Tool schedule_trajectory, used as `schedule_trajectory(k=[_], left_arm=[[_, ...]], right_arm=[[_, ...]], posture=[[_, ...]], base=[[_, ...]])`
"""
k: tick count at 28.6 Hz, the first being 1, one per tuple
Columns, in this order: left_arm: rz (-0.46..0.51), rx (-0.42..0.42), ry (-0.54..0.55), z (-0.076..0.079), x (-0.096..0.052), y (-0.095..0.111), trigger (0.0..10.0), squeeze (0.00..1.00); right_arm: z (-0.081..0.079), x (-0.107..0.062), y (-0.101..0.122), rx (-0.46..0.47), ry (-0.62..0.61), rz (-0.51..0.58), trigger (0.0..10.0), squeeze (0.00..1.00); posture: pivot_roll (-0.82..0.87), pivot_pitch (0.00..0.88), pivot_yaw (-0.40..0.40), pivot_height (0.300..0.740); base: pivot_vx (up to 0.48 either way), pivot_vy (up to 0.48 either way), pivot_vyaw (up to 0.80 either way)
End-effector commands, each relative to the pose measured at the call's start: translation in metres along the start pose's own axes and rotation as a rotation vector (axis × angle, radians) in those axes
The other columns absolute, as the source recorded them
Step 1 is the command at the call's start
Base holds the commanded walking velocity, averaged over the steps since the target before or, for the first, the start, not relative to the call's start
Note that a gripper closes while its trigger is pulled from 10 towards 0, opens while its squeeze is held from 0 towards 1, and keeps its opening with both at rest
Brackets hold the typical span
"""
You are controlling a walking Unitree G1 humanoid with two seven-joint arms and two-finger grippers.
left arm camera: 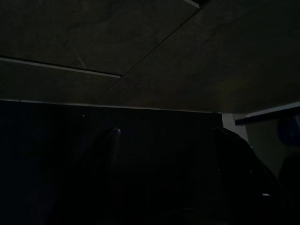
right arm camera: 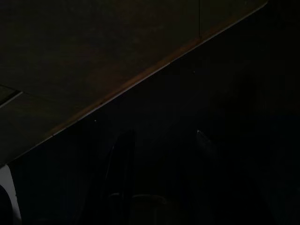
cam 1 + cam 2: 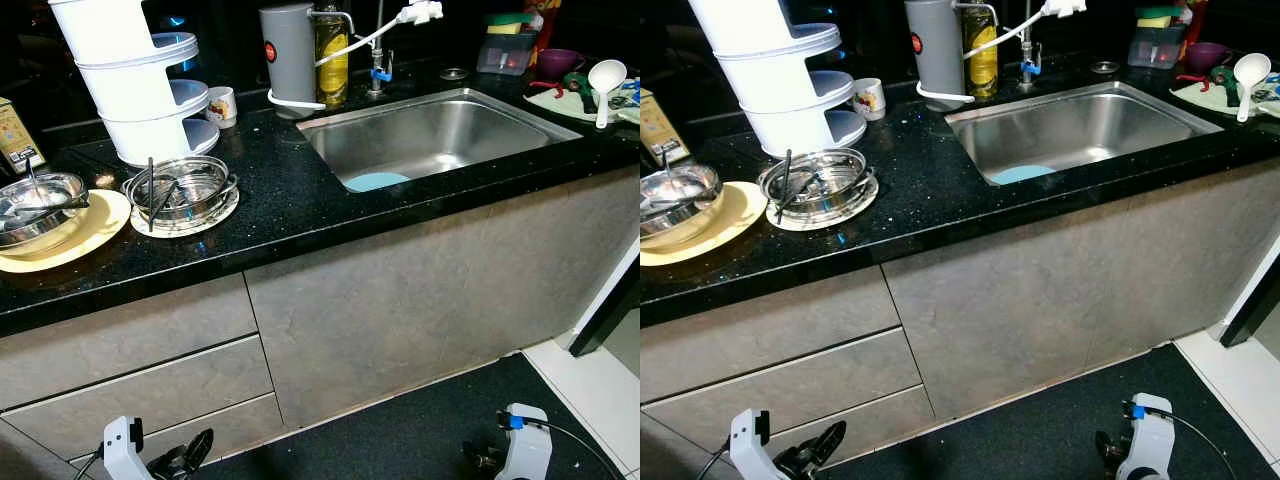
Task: Kitchen organization
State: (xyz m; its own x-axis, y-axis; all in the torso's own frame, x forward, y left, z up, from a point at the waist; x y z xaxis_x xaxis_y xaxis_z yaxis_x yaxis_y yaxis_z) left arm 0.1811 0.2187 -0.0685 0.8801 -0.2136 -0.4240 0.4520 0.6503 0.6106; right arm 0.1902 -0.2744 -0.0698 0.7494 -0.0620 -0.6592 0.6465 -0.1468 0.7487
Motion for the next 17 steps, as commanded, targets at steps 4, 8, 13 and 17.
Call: schedule_trajectory(k=[4, 8, 13, 17], left_arm=[[-0.005, 0.007, 0.017, -0.0049, -0.0022, 0.0035, 10.0, 0.0], [-0.003, 0.007, 0.016, -0.0046, -0.002, 0.0038, 10.0, 0.0], [-0.002, 0.007, 0.016, -0.0045, -0.002, 0.004, 10.0, 0.0], [0.001, 0.007, 0.016, -0.0046, -0.0019, 0.0048, 10.0, 0.0]], right_arm=[[-0.0053, 0.0023, 0.0002, 0.003, 0.011, -0.006, 10.0, 0.0], [-0.005, 0.0023, 0.0005, 0.004, 0.01, -0.005, 10.0, 0.0], [-0.0047, 0.0023, 0.0007, 0.005, 0.009, -0.005, 10.0, 0.0], [-0.0049, 0.0024, 0.0009, 0.004, 0.01, -0.005, 10.0, 0.0]], posture=[[-0.1, 0.0, 0.077, 0.74], [-0.1, 0.0, 0.076, 0.74], [-0.1, 0.0, 0.074, 0.74], [-0.1, 0.0, 0.071, 0.74]], base=[[0.0, 0.0, 0.0], [0.0, 0.0, 0.0], [0.0, 0.0, 0.0], [0.0, 0.0, 0.0]])
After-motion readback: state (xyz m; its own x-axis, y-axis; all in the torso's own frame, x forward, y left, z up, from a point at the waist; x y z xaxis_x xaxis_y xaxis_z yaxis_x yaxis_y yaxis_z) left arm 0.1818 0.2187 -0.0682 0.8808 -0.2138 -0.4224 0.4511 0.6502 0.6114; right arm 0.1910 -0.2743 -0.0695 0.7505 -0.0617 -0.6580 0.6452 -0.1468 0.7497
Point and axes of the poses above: a point about 5 cm out from each wrist's last joint towards the gripper, its own x axis pointing out of the wrist towards the gripper, its own y axis along the axis of the wrist's last joint, z = x × y, the point moved 2 cm from there along x, pointing out of the wrist towards the gripper, and after that the axes turned 5 degrees about -x, right-handed, at the moved point
